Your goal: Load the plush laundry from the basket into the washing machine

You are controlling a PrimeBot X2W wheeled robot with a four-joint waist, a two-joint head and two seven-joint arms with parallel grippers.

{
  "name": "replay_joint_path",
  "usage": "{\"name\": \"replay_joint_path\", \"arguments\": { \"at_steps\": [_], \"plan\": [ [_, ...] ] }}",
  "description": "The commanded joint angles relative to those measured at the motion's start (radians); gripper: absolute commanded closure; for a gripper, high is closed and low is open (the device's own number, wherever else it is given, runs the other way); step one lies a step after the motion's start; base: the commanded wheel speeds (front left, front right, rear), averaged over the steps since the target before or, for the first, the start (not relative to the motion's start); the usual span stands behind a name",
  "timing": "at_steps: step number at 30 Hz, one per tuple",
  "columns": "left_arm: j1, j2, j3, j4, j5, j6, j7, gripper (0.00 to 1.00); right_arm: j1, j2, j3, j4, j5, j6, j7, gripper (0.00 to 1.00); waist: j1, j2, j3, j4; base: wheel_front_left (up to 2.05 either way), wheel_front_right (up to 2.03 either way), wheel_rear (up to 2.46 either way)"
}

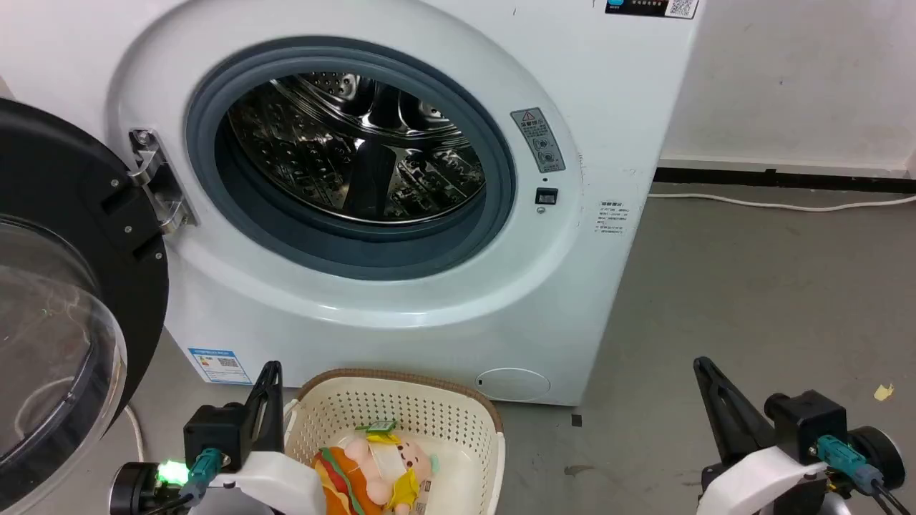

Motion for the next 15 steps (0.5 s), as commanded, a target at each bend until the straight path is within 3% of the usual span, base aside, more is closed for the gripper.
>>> {"name": "replay_joint_path", "arguments": {
  "at_steps": [1, 15],
  "plan": [
    [-0.016, 0.0, 0.001, -0.004, 0.002, -0.004, 0.0, 1.0, -0.012, -0.001, 0.0, -0.004, -0.008, -0.001, 0.0, 1.0, 0.0, -0.0001, 0.0, 0.0, 0.0, 0.0, 0.0],
    [-0.016, 0.0, 0.001, -0.004, 0.002, -0.004, 0.0, 1.0, -0.012, -0.001, 0.0, -0.004, -0.008, -0.001, 0.0, 1.0, 0.0, -0.0001, 0.0, 0.0, 0.0, 0.0, 0.0]
  ]
}}
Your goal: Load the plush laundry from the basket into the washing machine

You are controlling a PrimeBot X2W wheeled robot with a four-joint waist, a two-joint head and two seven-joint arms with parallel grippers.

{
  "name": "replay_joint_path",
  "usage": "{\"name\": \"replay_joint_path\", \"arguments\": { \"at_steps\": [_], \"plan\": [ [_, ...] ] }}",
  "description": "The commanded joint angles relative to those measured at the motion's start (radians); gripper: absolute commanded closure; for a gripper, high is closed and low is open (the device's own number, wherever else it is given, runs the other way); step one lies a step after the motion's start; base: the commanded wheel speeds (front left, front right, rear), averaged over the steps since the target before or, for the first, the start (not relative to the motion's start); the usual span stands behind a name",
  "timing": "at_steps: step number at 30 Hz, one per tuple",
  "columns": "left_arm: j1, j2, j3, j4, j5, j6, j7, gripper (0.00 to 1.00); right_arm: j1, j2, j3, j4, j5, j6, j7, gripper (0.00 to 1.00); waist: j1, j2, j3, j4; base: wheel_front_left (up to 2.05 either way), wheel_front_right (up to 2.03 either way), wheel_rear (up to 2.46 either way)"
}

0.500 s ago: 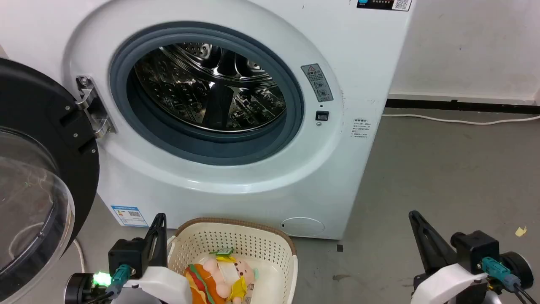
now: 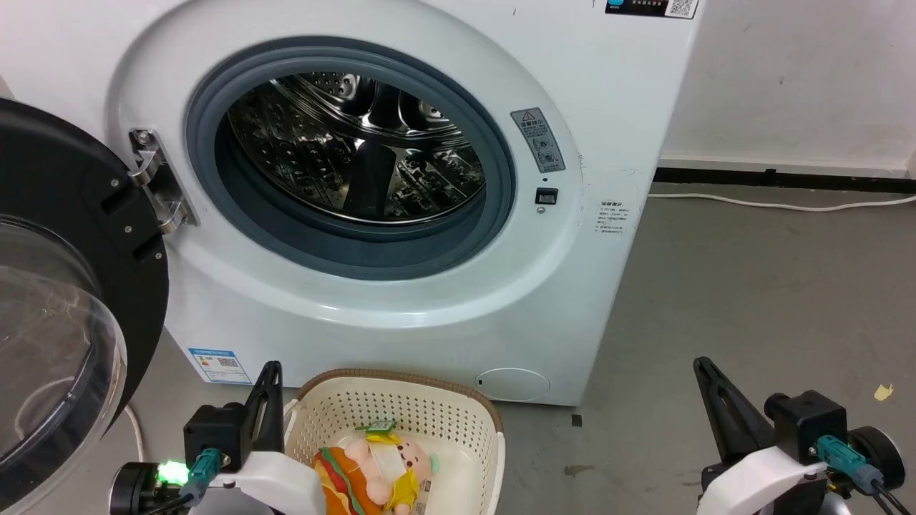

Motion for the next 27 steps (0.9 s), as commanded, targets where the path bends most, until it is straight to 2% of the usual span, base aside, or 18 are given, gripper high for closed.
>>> {"name": "replay_joint_path", "arguments": {
  "at_steps": [1, 17, 18, 27],
  "plan": [
    [-0.016, 0.0, 0.0, -0.004, 0.002, -0.004, 0.0, 1.0, -0.012, -0.001, -0.001, -0.004, -0.008, -0.001, 0.0, 1.0, 0.0, -0.0001, 0.0, 0.0, 0.0, 0.0, 0.0],
    [-0.016, 0.0, 0.0, -0.004, 0.002, -0.004, 0.0, 1.0, -0.012, -0.001, -0.001, -0.004, -0.008, -0.001, 0.0, 1.0, 0.0, -0.0001, 0.0, 0.0, 0.0, 0.0, 0.0],
    [0.0, 0.0, 0.0, 0.0, 0.0, 0.0, 0.0, 0.0, 0.0, 0.0, 0.0, 0.0, 0.0, 0.0, 0.0, 0.0, 0.0, -0.0001, 0.0, 0.0, 0.0, 0.0, 0.0],
    [-0.001, 0.0, -0.012, 0.002, -0.002, 0.007, -0.009, 0.0, 0.003, 0.0, -0.003, 0.0, 0.013, 0.0, -0.009, 0.0, 0.0, -0.0001, 0.002, -0.001, 0.0, 0.0, 0.0]
  ]
}}
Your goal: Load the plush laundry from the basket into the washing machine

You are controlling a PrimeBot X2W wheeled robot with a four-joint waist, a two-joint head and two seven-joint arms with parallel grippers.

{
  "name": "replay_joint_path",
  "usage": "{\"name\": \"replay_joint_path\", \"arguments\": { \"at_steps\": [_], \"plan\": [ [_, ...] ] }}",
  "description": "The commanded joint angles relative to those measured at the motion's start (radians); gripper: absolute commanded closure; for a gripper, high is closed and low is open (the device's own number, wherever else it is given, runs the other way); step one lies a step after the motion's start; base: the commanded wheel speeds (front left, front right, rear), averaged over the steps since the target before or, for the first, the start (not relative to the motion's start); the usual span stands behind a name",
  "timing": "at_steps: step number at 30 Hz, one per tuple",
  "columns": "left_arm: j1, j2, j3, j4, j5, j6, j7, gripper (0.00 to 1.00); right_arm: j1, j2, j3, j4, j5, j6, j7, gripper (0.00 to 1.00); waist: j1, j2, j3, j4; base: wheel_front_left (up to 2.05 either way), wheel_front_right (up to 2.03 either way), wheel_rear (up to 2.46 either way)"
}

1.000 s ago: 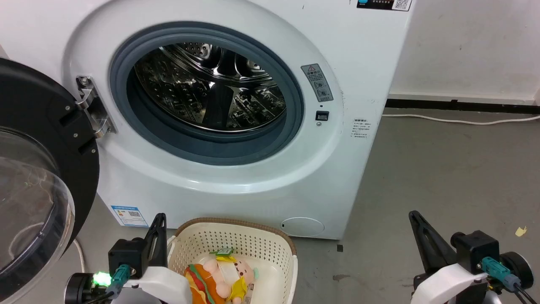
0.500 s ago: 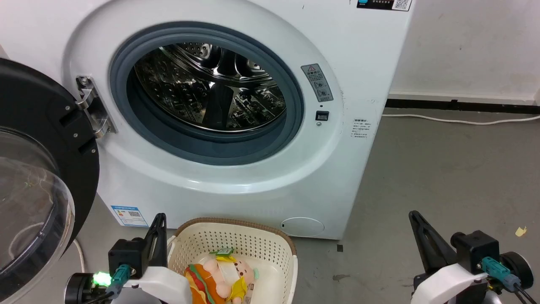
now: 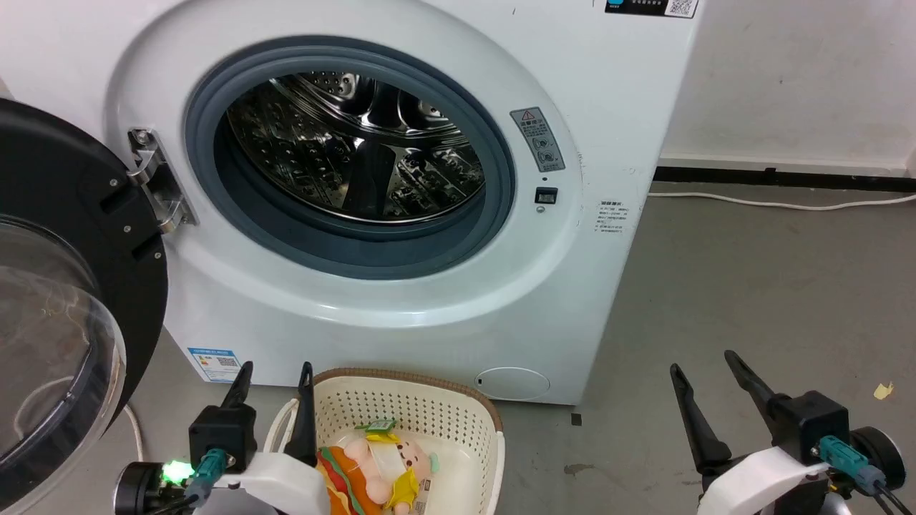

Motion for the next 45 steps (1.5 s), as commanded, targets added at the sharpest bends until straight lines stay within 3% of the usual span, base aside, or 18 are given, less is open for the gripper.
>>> {"name": "replay_joint_path", "arguments": {
  "at_steps": [1, 23, 45],
  "plan": [
    [-0.002, 0.0, -0.008, 0.002, -0.002, 0.006, -0.01, 0.0, 0.002, 0.0, -0.004, -0.001, 0.013, 0.0, -0.01, 0.0, 0.0, 0.0, 0.002, -0.001, 0.0, 0.0, 0.0],
    [-0.089, 0.006, -0.076, 0.108, -0.022, 0.028, -0.016, 0.0, -0.044, 0.0, -0.015, -0.011, 0.075, 0.0, -0.056, 0.0, 0.0, 0.0, 0.134, -0.058, 0.0, 0.0, 0.0],
    [-0.267, 0.063, -0.132, 0.391, -0.059, 0.005, 0.07, 0.0, -0.117, -0.001, 0.024, -0.006, 0.17, 0.0, -0.102, 0.0, 0.0, 0.0, 0.331, -0.155, 0.0, 0.0, 0.0]
  ]
}}
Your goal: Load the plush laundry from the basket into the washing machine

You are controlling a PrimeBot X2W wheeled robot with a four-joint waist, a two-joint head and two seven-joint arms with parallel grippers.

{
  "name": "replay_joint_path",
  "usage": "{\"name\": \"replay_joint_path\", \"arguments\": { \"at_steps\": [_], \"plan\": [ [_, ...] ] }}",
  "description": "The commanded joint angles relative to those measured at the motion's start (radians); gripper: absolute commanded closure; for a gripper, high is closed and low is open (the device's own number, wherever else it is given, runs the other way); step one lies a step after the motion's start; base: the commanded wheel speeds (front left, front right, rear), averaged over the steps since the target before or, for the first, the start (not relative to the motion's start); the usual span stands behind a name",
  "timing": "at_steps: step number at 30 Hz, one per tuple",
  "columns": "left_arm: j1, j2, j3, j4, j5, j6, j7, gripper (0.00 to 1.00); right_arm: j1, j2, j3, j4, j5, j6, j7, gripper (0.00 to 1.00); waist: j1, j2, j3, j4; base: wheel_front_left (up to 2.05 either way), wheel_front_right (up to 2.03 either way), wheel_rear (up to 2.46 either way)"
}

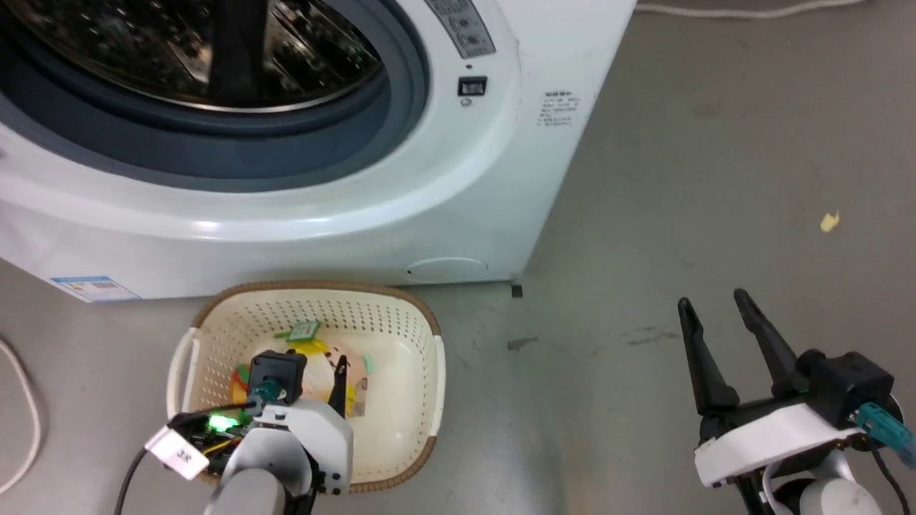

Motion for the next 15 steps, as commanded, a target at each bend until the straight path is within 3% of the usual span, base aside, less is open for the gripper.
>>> {"name": "replay_joint_path", "arguments": {
  "at_steps": [1, 15],
  "plan": [
    [-0.036, 0.014, -0.003, 0.036, -0.01, -0.002, 0.011, 0.0, -0.027, -0.001, 0.005, -0.001, 0.019, 0.0, -0.012, 0.0, -0.0002, -0.0001, 0.034, -0.018, 0.0, 0.0, 0.0],
    [-0.164, 0.086, -0.026, 0.193, -0.043, 0.013, 0.077, 0.0, -0.082, -0.001, 0.028, -0.009, 0.09, 0.0, -0.041, 0.0, -0.0002, -0.0001, 0.187, -0.074, 0.0, 0.0, 0.0]
  ]
}}
